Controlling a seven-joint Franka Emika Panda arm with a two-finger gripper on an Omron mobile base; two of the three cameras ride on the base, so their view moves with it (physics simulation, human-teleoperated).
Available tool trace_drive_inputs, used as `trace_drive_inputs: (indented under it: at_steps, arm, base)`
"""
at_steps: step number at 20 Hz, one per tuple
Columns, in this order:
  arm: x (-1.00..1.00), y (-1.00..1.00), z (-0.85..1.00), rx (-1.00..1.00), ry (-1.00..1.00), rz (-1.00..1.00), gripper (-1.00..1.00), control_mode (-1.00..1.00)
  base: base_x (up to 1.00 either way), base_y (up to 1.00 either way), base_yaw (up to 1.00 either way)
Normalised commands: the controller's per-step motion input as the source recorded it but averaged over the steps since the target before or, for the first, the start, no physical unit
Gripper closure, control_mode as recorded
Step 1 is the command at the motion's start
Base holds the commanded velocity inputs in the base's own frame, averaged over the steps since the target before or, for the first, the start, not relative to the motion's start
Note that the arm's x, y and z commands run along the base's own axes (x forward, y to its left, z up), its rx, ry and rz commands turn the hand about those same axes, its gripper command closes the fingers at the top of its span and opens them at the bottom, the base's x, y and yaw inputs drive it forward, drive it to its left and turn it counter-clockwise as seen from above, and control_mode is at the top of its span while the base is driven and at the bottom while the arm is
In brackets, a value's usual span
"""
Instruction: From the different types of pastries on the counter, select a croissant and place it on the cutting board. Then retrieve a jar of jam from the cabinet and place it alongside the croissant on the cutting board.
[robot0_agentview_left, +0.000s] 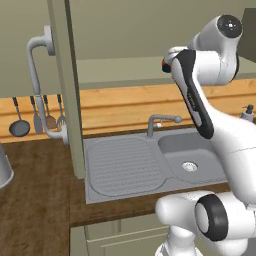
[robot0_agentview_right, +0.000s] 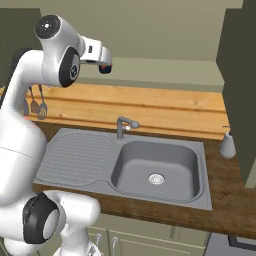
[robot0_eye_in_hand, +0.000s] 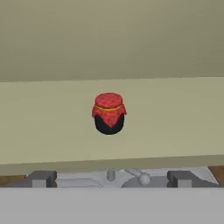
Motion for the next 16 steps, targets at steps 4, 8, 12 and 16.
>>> trace_drive_inputs:
  at_steps: [4,8,12,16]
  arm:
    - [0.93,0.0,0.0,0.06,0.15,-0.03,-1.0,-1.0]
    - [0.79,-0.01,0.0,0.04,0.11,0.0,-1.0,-1.0]
    - [0.62,-0.07,-0.02,0.01,0.04,0.0,-1.0,-1.0]
    - [0.34,-0.18,-0.14,0.0,0.02,0.0,-1.0,-1.0]
  base:
    - [0.0,0.0,0.0]
    - [0.0,0.0,0.0]
    - [0.0,0.0,0.0]
    - [0.0,0.0,0.0]
